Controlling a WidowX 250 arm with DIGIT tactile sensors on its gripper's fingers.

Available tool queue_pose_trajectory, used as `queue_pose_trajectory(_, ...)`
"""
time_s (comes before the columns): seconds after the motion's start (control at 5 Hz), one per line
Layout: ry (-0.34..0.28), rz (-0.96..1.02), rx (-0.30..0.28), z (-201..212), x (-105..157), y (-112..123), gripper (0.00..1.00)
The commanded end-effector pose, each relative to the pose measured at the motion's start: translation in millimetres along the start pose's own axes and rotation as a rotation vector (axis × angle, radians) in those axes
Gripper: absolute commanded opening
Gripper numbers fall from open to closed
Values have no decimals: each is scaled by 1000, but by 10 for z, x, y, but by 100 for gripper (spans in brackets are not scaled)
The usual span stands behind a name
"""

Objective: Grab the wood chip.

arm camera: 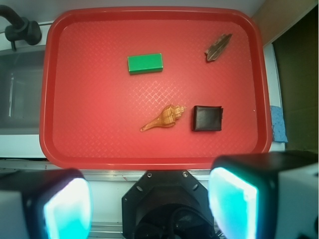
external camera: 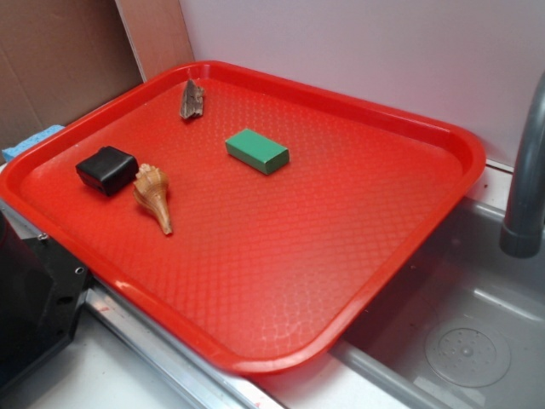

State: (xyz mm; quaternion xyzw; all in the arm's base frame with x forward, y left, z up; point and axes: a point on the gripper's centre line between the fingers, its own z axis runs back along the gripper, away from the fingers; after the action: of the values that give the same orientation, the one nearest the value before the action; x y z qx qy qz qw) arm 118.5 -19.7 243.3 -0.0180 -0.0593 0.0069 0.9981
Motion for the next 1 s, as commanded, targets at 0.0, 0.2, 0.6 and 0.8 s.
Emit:
queue_pose_trajectory(0.0,0,0,0,0,0,0,100)
queue_pose_trajectory(0.2,-52,175,20,-71,131,111,100)
queue_pose_trajectory(0.6,-157,473,108,-423,430,421,100)
queue_pose_trajectory(0.8,-228,596,175,-638,660,624,100)
